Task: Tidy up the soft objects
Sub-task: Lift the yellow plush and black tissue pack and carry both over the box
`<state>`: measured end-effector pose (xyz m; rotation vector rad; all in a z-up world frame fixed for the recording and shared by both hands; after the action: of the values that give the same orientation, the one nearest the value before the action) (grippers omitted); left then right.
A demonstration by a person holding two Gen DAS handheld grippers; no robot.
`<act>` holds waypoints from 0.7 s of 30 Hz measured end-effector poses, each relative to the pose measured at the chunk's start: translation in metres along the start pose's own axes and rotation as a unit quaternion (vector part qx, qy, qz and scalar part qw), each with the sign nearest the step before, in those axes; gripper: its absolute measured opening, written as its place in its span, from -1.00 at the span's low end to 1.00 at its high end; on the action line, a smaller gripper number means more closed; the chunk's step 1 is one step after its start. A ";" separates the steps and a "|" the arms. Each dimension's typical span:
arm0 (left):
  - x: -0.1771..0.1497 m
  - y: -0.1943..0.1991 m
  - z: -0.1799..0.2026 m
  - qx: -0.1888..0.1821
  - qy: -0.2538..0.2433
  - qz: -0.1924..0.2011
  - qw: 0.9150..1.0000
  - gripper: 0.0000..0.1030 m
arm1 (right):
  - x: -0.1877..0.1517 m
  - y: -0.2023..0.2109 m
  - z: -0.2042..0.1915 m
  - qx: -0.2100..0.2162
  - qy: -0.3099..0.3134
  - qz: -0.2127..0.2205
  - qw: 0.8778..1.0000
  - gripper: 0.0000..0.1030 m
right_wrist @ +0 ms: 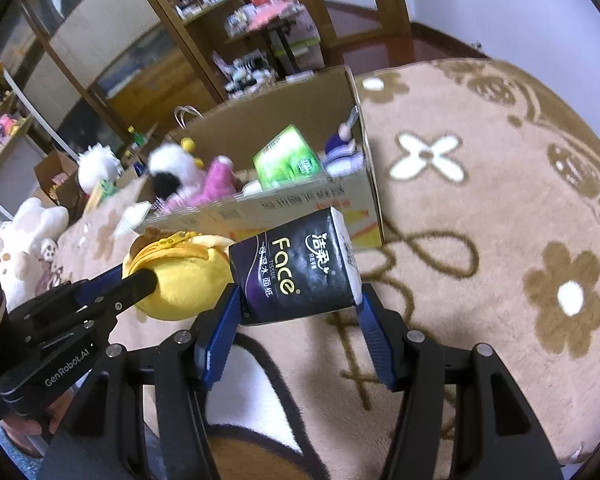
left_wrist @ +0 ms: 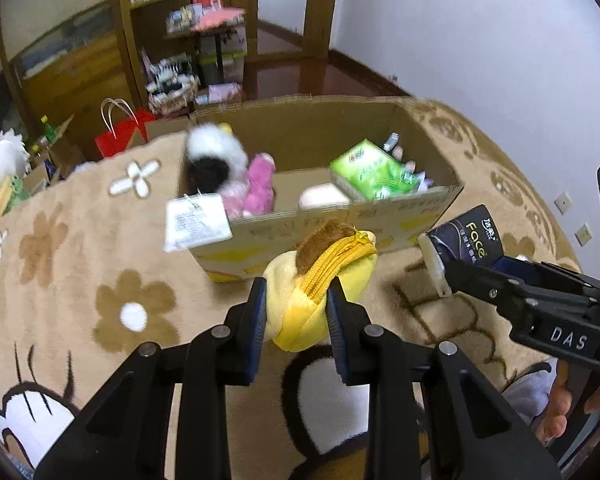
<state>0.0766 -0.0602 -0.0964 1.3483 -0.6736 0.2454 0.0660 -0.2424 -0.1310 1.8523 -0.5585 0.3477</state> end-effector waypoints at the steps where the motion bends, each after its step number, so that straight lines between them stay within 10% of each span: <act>1: 0.002 0.006 -0.001 0.004 0.000 0.010 1.000 -0.47 | 0.005 0.005 -0.001 0.002 0.002 0.008 1.000 0.20; 21: 0.061 0.030 -0.021 0.031 0.010 0.124 0.992 -0.47 | 0.070 0.025 -0.025 0.020 0.043 0.115 0.992 0.20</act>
<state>0.1149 -0.0467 -0.0389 1.3184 -0.8218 0.4817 0.1122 -0.2406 -0.0679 1.8058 -0.7115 0.5928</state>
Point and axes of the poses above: each gripper's, at about its wrist camera, not at the fingertips, and y roughly against the way its jaws point, z to its right, x to its top, the point moved 4 cm from there along -y, roughly the way its jaws point, and after that the axes turned 1 degree about -y, right-handed, at the moved point
